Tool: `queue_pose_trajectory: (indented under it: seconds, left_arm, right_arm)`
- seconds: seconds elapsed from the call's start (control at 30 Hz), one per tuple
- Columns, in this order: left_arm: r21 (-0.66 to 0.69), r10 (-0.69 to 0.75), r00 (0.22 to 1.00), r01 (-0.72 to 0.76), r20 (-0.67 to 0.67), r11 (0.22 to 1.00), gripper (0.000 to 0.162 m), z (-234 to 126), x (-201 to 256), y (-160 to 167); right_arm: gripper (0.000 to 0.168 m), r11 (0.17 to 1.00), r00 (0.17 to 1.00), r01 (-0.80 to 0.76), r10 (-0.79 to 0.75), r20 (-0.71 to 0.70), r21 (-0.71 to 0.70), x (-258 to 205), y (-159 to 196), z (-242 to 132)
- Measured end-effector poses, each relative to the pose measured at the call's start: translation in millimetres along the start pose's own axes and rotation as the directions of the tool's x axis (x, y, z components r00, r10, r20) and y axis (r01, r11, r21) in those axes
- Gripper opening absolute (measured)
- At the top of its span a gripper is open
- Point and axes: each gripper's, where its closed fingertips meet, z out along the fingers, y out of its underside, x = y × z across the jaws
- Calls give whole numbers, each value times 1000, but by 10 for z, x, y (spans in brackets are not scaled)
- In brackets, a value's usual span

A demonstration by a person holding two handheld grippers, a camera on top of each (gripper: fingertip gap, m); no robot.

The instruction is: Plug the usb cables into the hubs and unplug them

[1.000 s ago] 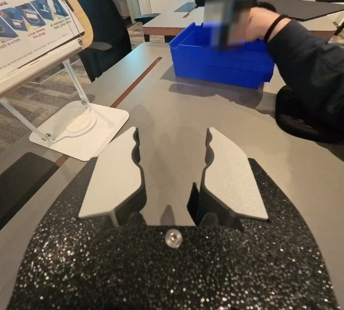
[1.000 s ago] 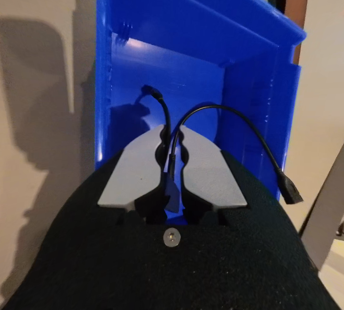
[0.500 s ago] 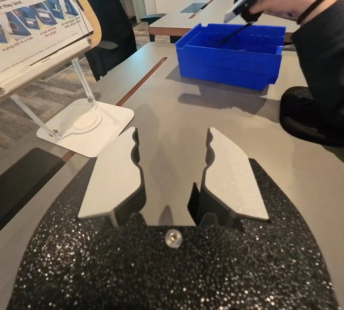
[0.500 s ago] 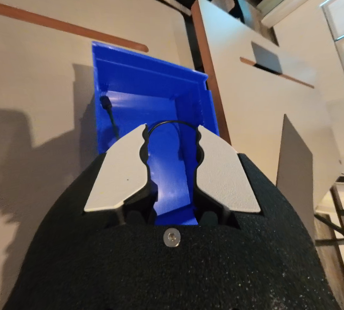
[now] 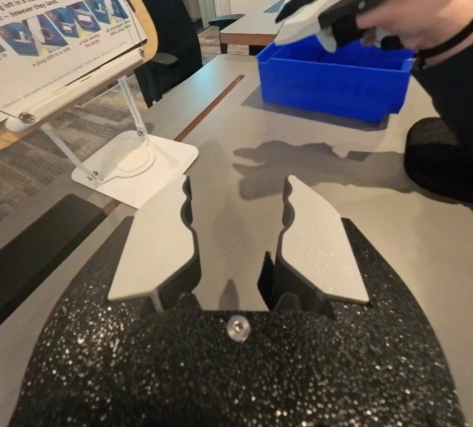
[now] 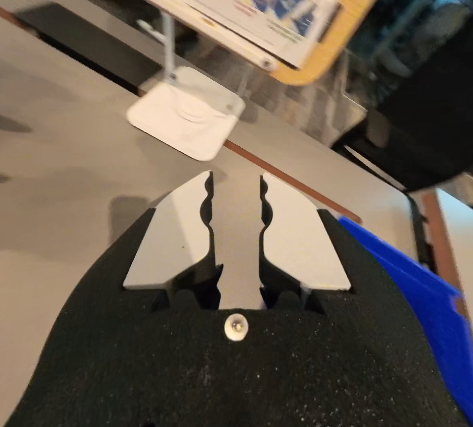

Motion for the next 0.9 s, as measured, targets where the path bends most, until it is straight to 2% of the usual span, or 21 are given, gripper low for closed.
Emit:
queue_pose_trajectory:
  seconds: [0.13,0.3,0.4,0.63,0.73,0.9]
  left_arm:
    - [-9,-16,995,17,98,1000,68,-25,-167,32]
    - [-24,-32,966,40,256,999,64,-87,-435,96]
    - [-52,-34,940,55,340,997,61,-122,-591,189]
    - [-105,-25,913,74,407,992,60,-149,-726,322]
    - [-125,19,891,43,454,991,59,-357,-790,195]
    - [-208,64,864,48,500,977,55,-955,-905,47]
  right_arm:
    - [35,997,990,39,-48,130,71,-605,-101,260]
    - [35,990,970,-28,-7,245,138,-1088,-63,509]
    - [34,982,977,-32,-9,215,188,-1158,5,637]
    - [30,949,992,-52,14,124,312,-1058,37,683]
    - [27,932,997,9,-34,64,363,-1025,63,680]
    - [24,925,994,41,-76,79,379,-1135,114,706]
